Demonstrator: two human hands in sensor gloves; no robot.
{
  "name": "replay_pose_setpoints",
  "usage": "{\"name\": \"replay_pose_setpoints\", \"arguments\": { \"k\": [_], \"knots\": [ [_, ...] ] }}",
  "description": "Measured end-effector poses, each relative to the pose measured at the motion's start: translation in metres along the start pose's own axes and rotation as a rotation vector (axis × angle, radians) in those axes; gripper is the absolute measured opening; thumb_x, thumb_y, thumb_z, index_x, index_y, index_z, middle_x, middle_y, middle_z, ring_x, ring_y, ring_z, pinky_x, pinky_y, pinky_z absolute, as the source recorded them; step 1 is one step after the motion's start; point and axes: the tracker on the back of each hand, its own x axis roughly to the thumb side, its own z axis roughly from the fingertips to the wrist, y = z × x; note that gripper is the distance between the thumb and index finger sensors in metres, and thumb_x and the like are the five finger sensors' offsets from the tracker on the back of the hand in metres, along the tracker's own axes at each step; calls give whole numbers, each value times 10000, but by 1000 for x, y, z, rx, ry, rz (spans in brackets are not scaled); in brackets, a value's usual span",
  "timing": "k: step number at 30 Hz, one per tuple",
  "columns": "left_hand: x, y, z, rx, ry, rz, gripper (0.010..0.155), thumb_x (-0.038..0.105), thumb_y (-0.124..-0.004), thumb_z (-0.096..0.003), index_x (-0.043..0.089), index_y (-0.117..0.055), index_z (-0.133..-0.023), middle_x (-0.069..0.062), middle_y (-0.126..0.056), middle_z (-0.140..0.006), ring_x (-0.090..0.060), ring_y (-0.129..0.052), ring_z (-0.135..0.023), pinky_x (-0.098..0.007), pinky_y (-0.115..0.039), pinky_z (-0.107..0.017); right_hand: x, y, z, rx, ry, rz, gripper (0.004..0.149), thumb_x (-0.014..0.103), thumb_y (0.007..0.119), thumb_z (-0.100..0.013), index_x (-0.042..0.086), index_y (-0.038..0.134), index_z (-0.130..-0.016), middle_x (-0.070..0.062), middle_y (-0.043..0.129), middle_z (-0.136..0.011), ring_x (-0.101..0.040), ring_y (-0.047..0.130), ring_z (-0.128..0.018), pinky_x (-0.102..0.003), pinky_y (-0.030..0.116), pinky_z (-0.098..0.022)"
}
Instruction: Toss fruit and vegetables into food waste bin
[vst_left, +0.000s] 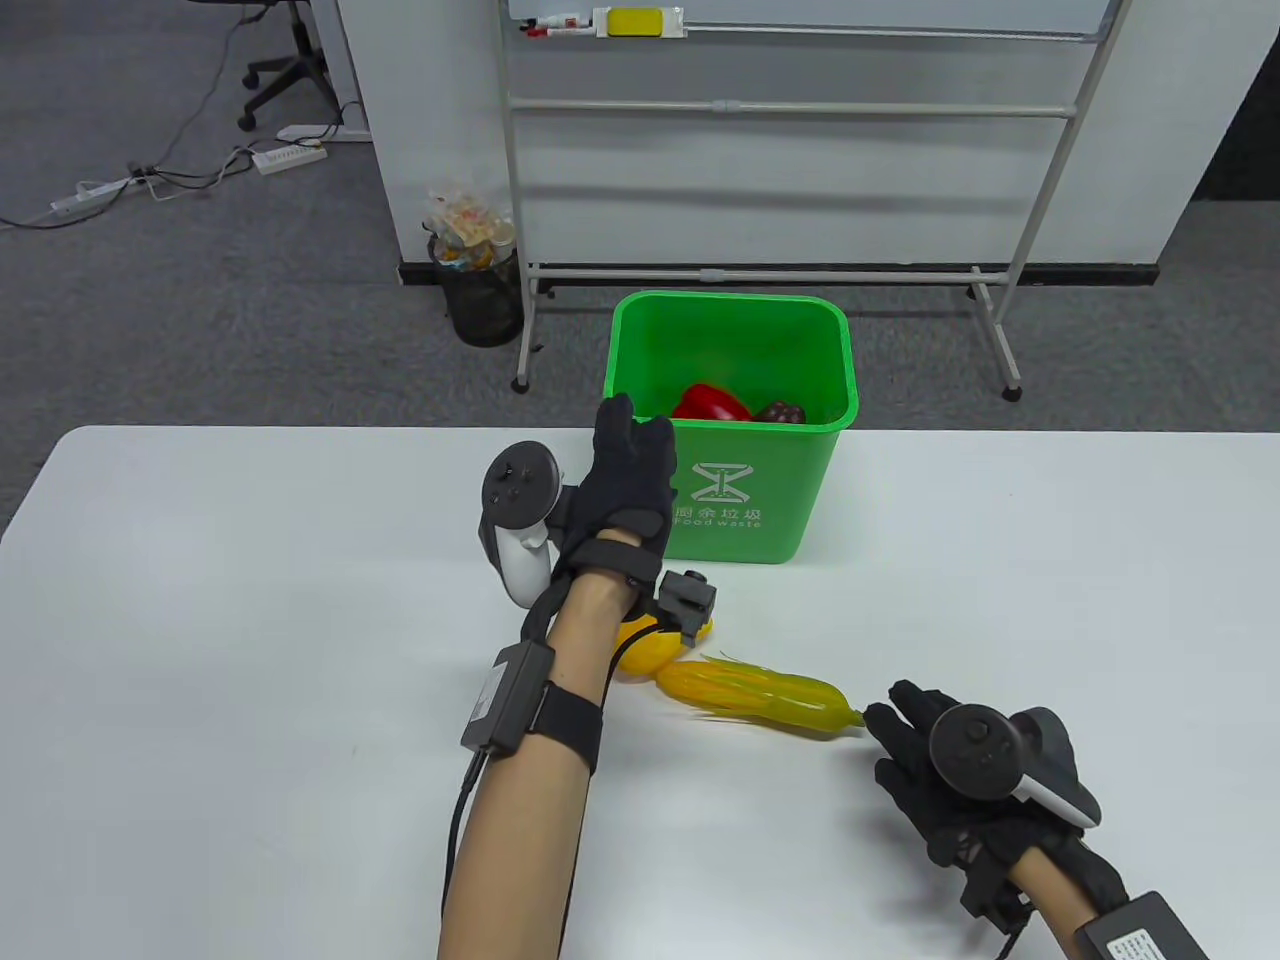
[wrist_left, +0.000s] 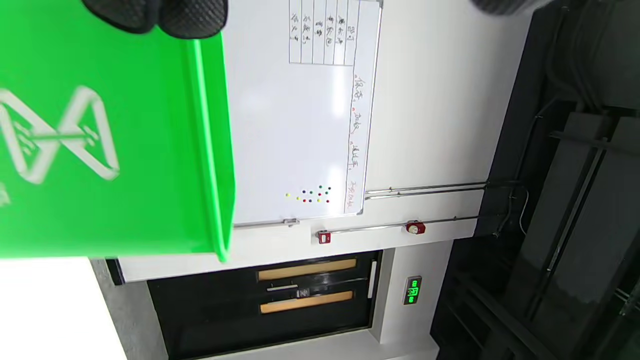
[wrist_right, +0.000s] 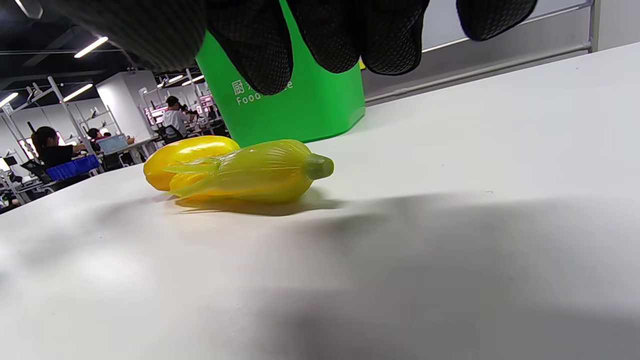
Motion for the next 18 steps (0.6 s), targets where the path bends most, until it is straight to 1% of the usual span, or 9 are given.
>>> {"name": "replay_pose_setpoints", "arguments": {
  "k": [1,3,6,9,10,13,15,16,18],
  "knots": [
    [0,4,5,13,-11,-51,876,645,-574,-480,119,-181,-1060,-317,-230,-1087,-561,-539,-929,-670,-548,-652,2,0,0,-2,-5,3,672,478,703,-440,190,623,-1041,-135,499,-1124,-451,582,-1054,-723,453,-715],
    [0,7,13,-9,-39,-168,829,624,-602,-479,138,-286,-1072,-302,-307,-1093,-562,-566,-924,-677,-559,-645,4,-1,0,-6,-13,11,669,479,702,-439,193,624,-1040,-135,500,-1123,-449,584,-1053,-722,455,-714],
    [-4,5,25,-108,-87,-447,773,592,-633,-483,193,-351,-1082,-272,-326,-1112,-564,-547,-948,-694,-541,-655,6,-1,1,-6,-23,13,670,479,703,-439,192,625,-1040,-135,501,-1123,-451,584,-1052,-721,456,-714],
    [-20,-3,34,-259,-114,-696,717,538,-678,-486,276,-381,-1083,-222,-285,-1138,-556,-474,-992,-716,-488,-677,6,0,1,-3,-25,14,669,478,703,-439,192,626,-1039,-134,500,-1123,-452,585,-1051,-722,456,-714],
    [-31,-7,38,-323,-101,-798,713,523,-695,-484,294,-381,-1082,-206,-271,-1144,-556,-455,-1002,-721,-472,-684,5,0,1,1,-25,14,670,478,703,-439,192,626,-1040,-135,501,-1123,-452,583,-1052,-722,456,-714],
    [-69,-22,48,-488,-17,-1103,711,408,-792,-465,343,-410,-1061,-134,-232,-1158,-546,-425,-1027,-723,-441,-703,3,0,1,9,-22,6,668,476,703,-440,193,628,-1040,-137,498,-1124,-452,581,-1054,-722,454,-715],
    [-92,-31,52,-561,-7,-1276,748,367,-837,-446,397,-387,-1043,-101,-189,-1156,-547,-394,-1040,-720,-430,-709,2,1,1,14,-19,-1,668,475,704,-440,191,628,-1040,-137,497,-1124,-453,580,-1054,-722,453,-715],
    [-103,-34,53,-587,-3,-1348,793,358,-865,-428,414,-360,-1036,-91,-178,-1152,-541,-385,-1045,-718,-426,-710,1,1,1,18,-19,-4,668,474,704,-440,192,626,-1040,-136,497,-1124,-452,578,-1054,-722,453,-715],
    [-122,-41,53,-651,23,-1417,868,357,-902,-406,425,-303,-1031,-80,-140,-1143,-532,-326,-1053,-722,-390,-714,1,2,0,22,-16,-6,669,474,704,-439,189,628,-1039,-136,497,-1124,-455,579,-1053,-722,452,-715]
  ]
}}
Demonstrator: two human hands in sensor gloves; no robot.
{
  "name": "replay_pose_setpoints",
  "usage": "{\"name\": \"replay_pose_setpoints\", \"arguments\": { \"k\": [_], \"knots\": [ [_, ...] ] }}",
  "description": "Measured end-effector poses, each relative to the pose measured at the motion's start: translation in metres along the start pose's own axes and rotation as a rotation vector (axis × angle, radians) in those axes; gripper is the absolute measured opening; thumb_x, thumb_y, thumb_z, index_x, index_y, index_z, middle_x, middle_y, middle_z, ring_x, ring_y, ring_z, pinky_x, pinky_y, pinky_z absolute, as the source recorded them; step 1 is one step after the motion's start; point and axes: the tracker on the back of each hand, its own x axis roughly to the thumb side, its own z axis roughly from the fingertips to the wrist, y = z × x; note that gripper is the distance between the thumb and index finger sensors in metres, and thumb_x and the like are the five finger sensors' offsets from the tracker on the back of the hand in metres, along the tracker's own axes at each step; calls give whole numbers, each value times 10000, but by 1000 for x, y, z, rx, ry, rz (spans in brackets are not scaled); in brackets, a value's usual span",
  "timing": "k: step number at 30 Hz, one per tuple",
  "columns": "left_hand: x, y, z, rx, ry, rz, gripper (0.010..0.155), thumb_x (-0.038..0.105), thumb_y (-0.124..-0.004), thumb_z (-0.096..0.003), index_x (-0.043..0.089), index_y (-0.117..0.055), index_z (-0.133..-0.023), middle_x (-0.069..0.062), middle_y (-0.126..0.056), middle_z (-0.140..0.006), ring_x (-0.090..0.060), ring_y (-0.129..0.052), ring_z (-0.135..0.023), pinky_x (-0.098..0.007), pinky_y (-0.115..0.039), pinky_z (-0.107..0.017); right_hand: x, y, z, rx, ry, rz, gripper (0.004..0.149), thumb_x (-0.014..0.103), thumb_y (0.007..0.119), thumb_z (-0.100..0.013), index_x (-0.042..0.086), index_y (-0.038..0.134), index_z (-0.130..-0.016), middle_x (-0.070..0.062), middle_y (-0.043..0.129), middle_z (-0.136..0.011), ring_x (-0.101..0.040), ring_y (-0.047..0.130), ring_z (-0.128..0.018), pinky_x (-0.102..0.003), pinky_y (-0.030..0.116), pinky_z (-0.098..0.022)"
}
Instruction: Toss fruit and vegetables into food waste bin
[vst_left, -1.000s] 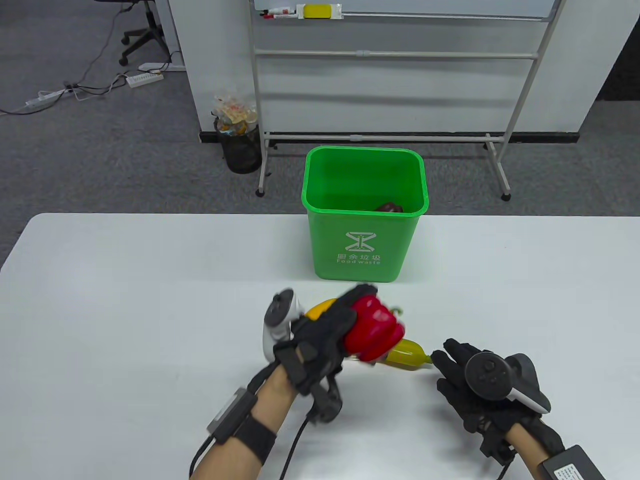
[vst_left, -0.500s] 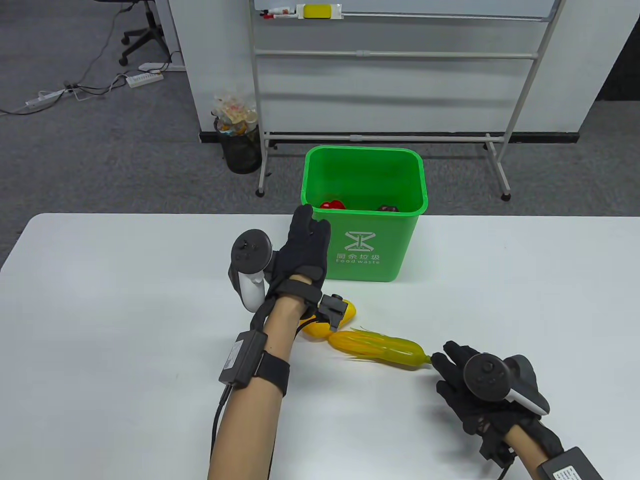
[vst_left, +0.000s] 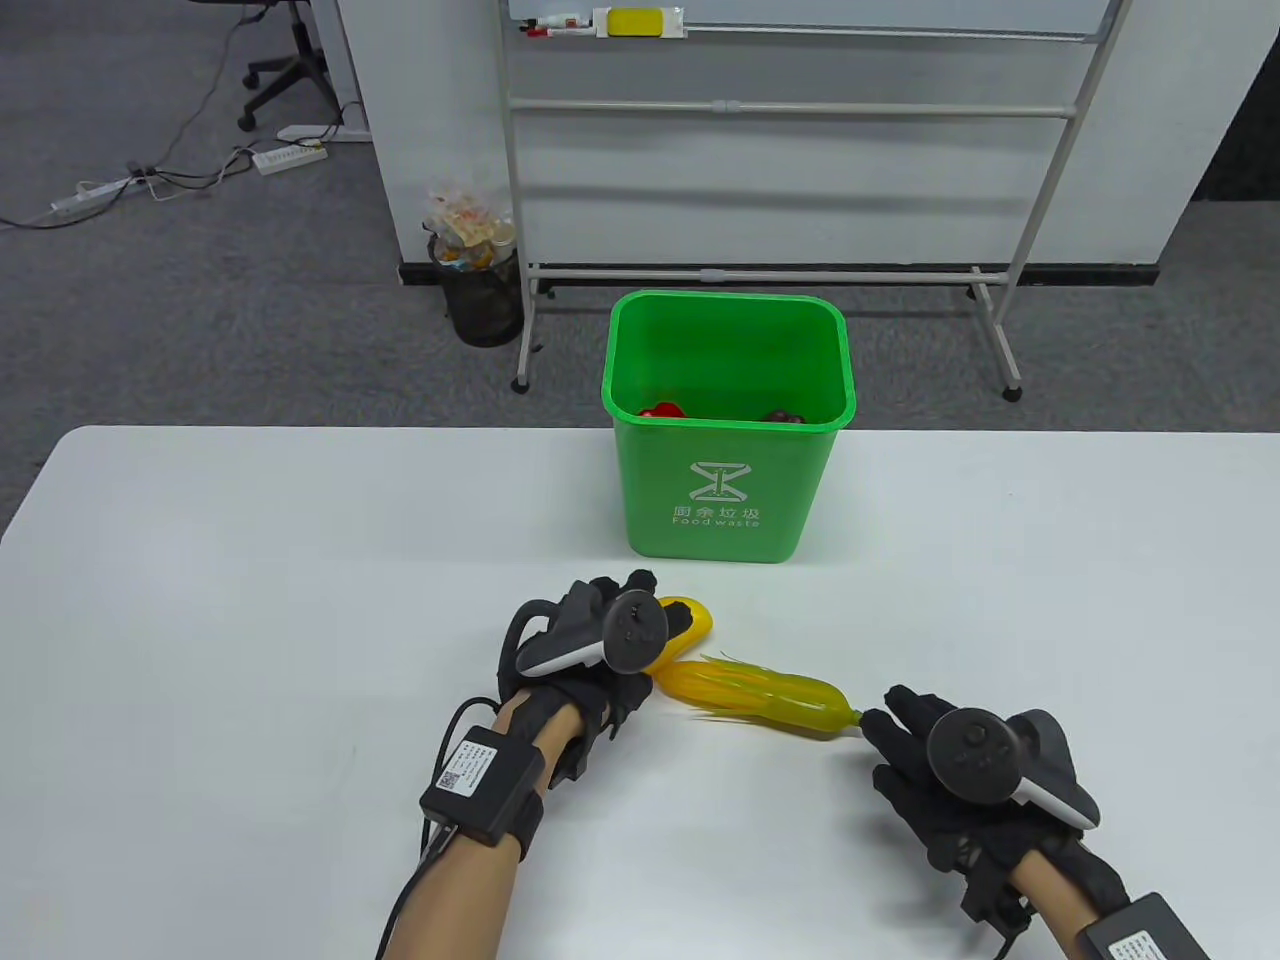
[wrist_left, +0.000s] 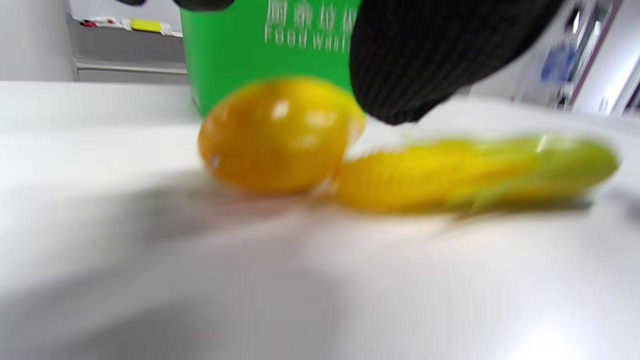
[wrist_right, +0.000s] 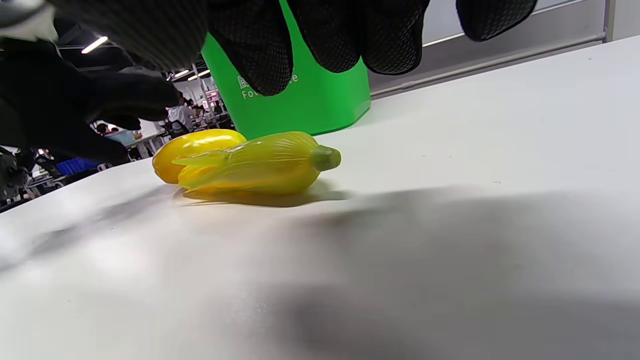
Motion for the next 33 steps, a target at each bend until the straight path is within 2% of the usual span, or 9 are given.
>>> {"name": "replay_pose_setpoints", "arguments": {
  "k": [3,8,11,15,17,19,24,27,33],
  "knots": [
    [2,-14,-12,-54,9,-28,960,338,-926,-396,449,-201,-1016,-77,-47,-1125,-526,-217,-1057,-731,-321,-718,0,1,0,7,4,-2,668,473,704,-440,190,628,-1040,-137,495,-1124,-453,578,-1054,-722,452,-715],
    [-7,-25,-28,-95,44,38,980,288,-938,-395,452,-191,-1008,-79,-35,-1115,-525,-309,-1058,-717,-372,-721,0,1,0,11,5,-7,665,473,705,-440,192,632,-1038,-138,498,-1123,-454,579,-1053,-723,452,-715],
    [-14,-25,-33,-42,54,122,976,290,-948,-388,448,-211,-1008,-90,-79,-1121,-516,-446,-1035,-690,-452,-714,0,2,-1,13,5,-10,663,472,706,-440,194,636,-1037,-137,498,-1123,-453,581,-1053,-723,452,-715],
    [-19,-25,-38,4,90,142,969,302,-954,-387,464,-221,-1000,-108,-140,-1126,-488,-580,-984,-648,-540,-701,-1,2,-1,22,9,-13,662,472,706,-440,195,639,-1037,-137,499,-1123,-452,580,-1054,-722,451,-716],
    [-22,-24,-39,89,111,162,927,280,-952,-382,455,-282,-998,-112,-235,-1127,-473,-672,-934,-617,-609,-674,-1,2,-1,25,10,-15,659,473,707,-440,199,642,-1036,-140,501,-1122,-453,582,-1052,-723,451,-715],
    [-25,-23,-38,96,119,209,890,270,-935,-392,434,-308,-1002,-121,-273,-1125,-502,-677,-913,-620,-617,-659,-1,2,-1,26,11,-16,658,473,707,-439,200,644,-1035,-138,500,-1122,-453,581,-1052,-722,451,-715],
    [-35,-11,-11,145,82,284,855,291,-906,-396,385,-331,-1022,-170,-301,-1124,-530,-696,-882,-623,-636,-637,-2,1,-1,22,11,-25,657,473,707,-440,201,647,-1035,-138,501,-1122,-455,581,-1052,-723,450,-715],
    [-39,-5,16,155,25,466,830,313,-894,-404,332,-365,-1044,-223,-349,-1124,-551,-724,-863,-636,-653,-621,-2,2,-1,28,10,-19,654,473,707,-440,205,651,-1033,-139,500,-1123,-455,582,-1051,-723,450,-715],
    [-27,-22,56,69,-167,789,836,437,-855,-424,247,-361,-1071,-315,-470,-1087,-495,-862,-780,-584,-751,-562,-1,3,-1,35,4,-4,646,475,708,-440,216,664,-1030,-138,507,-1121,-455,587,-1048,-722,454,-714]
  ]
}}
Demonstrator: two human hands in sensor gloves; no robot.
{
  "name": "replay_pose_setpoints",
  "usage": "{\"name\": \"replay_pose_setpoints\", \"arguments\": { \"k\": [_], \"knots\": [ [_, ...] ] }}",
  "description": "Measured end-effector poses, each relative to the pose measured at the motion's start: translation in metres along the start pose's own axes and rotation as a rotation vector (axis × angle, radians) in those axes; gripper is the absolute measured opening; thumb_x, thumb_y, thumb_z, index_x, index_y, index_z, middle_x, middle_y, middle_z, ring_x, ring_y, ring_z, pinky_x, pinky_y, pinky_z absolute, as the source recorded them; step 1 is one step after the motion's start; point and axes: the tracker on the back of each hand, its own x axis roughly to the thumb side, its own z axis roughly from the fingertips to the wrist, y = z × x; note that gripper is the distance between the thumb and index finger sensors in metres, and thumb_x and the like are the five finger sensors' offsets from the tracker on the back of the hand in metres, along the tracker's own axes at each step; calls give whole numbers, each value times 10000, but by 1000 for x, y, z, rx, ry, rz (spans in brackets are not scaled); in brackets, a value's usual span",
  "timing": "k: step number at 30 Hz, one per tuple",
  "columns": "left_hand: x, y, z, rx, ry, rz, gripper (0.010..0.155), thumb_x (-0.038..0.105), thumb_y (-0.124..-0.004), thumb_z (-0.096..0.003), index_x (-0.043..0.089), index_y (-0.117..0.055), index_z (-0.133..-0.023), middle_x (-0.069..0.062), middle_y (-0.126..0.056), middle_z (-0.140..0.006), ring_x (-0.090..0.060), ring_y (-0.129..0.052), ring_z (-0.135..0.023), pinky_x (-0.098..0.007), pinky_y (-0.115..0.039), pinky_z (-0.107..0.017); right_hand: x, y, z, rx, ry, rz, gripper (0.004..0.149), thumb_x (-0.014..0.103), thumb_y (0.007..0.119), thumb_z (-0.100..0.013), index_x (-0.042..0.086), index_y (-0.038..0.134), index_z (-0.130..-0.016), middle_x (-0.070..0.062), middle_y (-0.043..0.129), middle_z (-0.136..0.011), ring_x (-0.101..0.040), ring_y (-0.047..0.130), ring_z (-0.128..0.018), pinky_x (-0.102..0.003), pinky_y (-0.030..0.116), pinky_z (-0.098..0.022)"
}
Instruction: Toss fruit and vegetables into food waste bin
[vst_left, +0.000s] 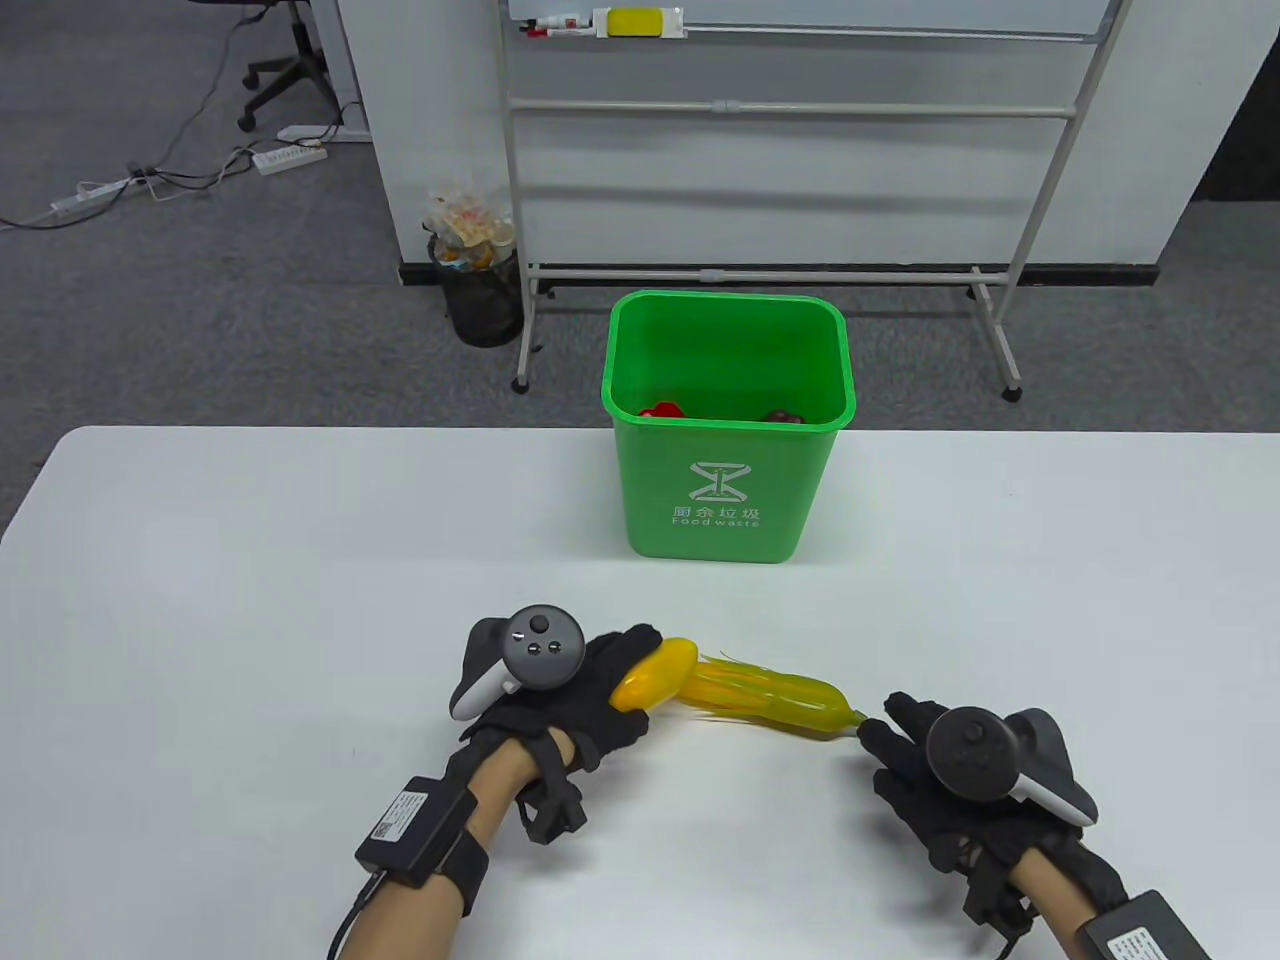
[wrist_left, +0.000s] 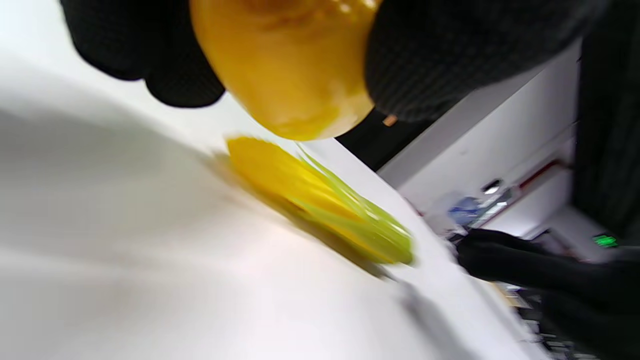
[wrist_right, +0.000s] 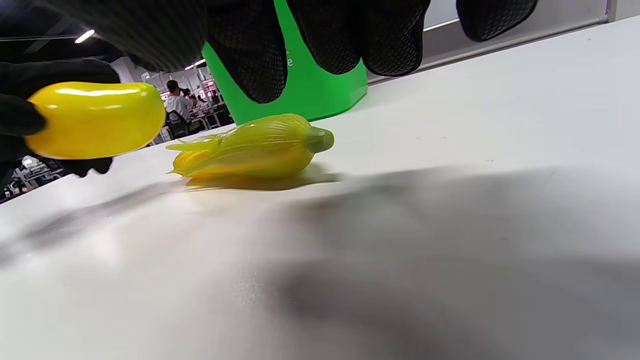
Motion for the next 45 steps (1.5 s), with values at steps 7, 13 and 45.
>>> {"name": "replay_pose_setpoints", "arguments": {
  "k": [7,13,45],
  "knots": [
    [5,-64,14,-128,-216,657,869,566,-812,-441,110,-408,-1060,-351,-669,-983,-342,-1048,-485,-435,-892,-347,1,2,-1,5,-1,0,645,477,706,-440,217,666,-1029,-142,508,-1120,-453,591,-1048,-721,458,-712],
    [91,-24,-20,-140,-462,925,874,575,-794,-461,101,-377,-1067,-331,-648,-1008,-341,-1034,-540,-437,-883,-397,3,3,-3,16,-7,7,643,479,704,-441,220,664,-1029,-139,506,-1120,-451,589,-1049,-721,456,-712],
    [140,-2,-86,67,-82,-510,762,536,-791,-426,116,-567,-1021,-229,-604,-1069,-524,-708,-906,-653,-633,-642,9,-3,1,-45,-41,-11,650,467,718,-434,157,694,-1005,-133,627,-1077,-446,694,-991,-698,524,-693]
  ]
}}
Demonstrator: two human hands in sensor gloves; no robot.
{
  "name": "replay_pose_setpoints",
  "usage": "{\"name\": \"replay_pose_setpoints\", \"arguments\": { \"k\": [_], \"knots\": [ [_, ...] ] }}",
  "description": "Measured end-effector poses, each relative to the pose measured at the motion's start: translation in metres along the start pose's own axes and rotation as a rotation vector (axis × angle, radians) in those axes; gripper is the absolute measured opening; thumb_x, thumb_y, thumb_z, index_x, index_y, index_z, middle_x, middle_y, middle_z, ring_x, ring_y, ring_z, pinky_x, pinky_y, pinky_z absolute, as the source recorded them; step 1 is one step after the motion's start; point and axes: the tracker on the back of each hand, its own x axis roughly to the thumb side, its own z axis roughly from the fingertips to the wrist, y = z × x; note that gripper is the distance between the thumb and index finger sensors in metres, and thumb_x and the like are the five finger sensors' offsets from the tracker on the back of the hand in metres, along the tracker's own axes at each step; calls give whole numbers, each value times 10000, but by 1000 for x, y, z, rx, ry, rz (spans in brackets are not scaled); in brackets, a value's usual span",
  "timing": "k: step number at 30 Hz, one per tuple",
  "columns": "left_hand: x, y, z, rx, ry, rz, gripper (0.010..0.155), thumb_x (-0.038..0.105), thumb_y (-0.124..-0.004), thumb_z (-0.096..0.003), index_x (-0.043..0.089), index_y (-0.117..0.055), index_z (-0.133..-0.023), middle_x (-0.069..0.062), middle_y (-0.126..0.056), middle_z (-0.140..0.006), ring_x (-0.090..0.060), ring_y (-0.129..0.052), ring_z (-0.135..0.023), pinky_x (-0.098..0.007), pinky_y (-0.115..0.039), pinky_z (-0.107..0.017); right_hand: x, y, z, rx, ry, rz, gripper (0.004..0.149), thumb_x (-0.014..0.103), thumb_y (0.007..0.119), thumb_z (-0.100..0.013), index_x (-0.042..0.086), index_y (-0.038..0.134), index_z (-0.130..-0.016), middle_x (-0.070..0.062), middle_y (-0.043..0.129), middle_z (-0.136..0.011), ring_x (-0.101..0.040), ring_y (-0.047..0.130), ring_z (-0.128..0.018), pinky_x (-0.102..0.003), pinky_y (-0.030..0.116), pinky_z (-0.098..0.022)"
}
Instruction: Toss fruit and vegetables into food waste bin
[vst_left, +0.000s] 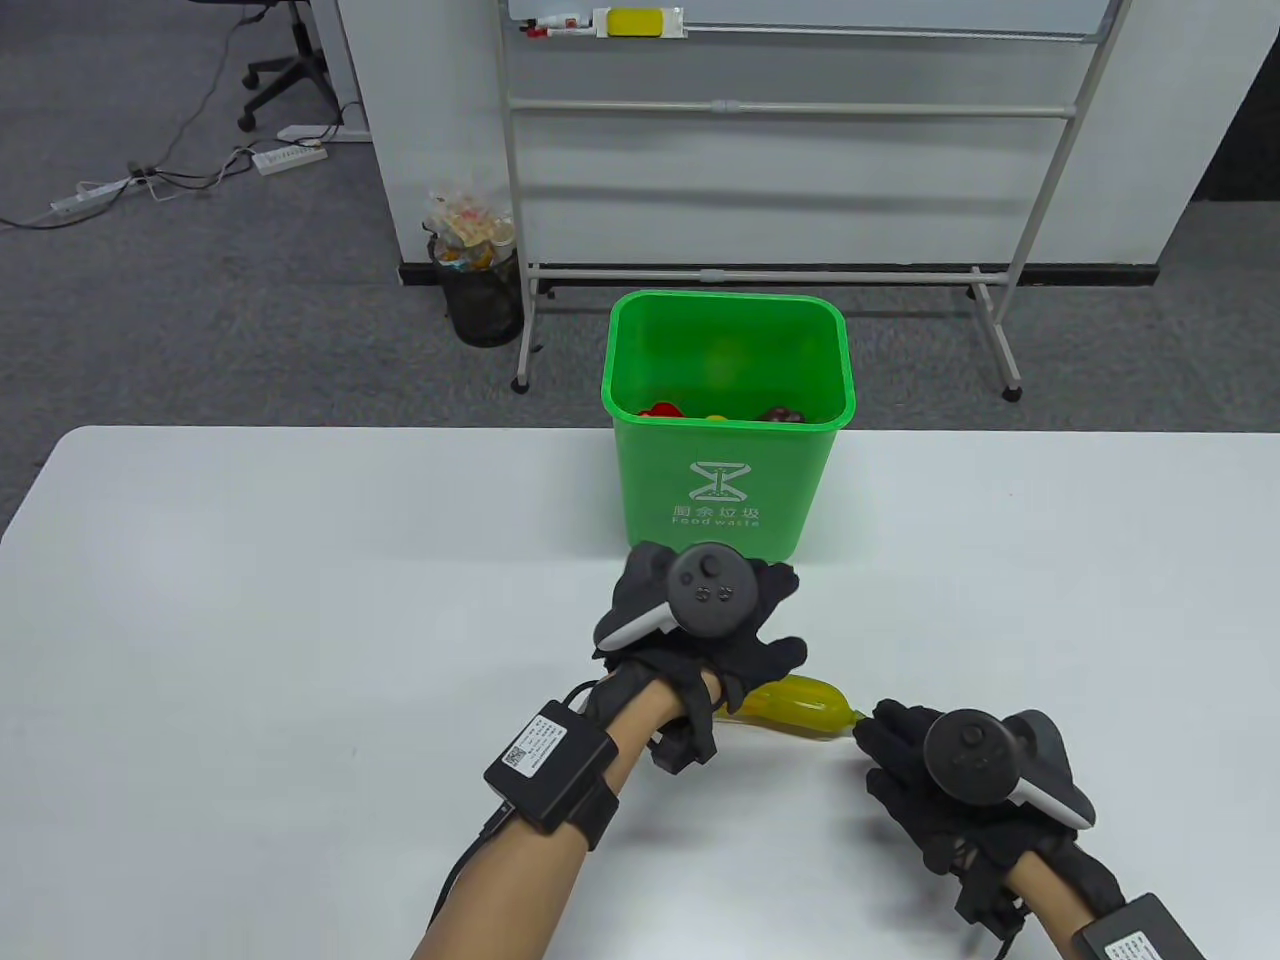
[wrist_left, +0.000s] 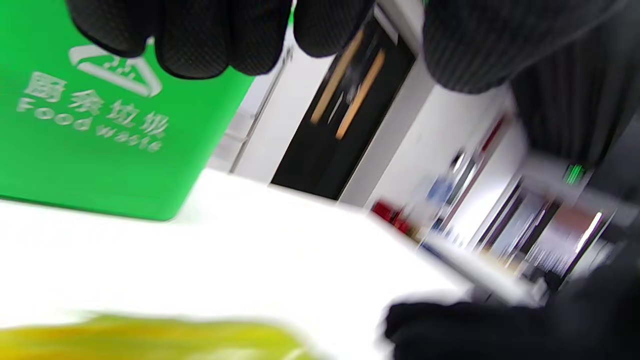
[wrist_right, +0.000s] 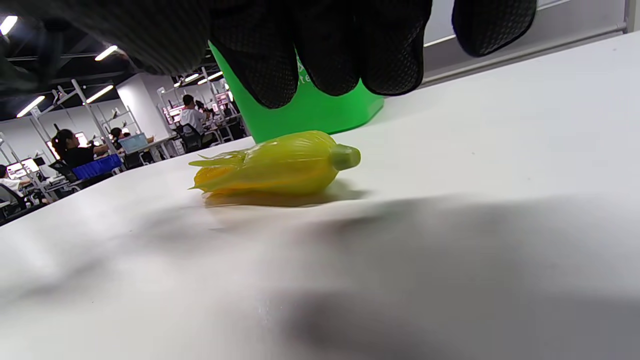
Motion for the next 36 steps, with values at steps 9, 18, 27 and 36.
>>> {"name": "replay_pose_setpoints", "arguments": {
  "k": [9,18,27,36],
  "knots": [
    [-4,-77,-29,-252,19,-303,974,478,-913,-358,133,-324,-1053,-200,-379,-1125,-519,-507,-992,-683,-490,-703,2,-3,3,-18,-26,-10,671,468,715,-434,150,649,-1021,-163,631,-1059,-468,718,-946,-679,562,-676],
    [-11,-112,-42,-355,38,-320,978,454,-934,-359,225,-288,-1055,-146,-318,-1131,-496,-481,-1005,-686,-466,-711,2,-3,3,-18,-32,-9,668,467,714,-434,150,653,-1019,-164,623,-1063,-466,714,-951,-681,559,-677],
    [-17,-128,-45,-308,63,-286,809,343,-901,-403,202,-420,-1037,-185,-501,-1079,-465,-672,-924,-664,-573,-671,2,-2,3,-19,-37,-8,667,468,712,-435,153,654,-1020,-165,617,-1066,-463,711,-956,-683,553,-681],
    [-33,-112,-27,-231,146,-166,771,355,-915,-389,167,-519,-1022,-193,-653,-1024,-464,-785,-865,-668,-648,-636,3,-1,3,-20,-46,-4,666,470,711,-435,155,654,-1020,-159,614,-1068,-464,710,-957,-687,550,-680]
  ]
}}
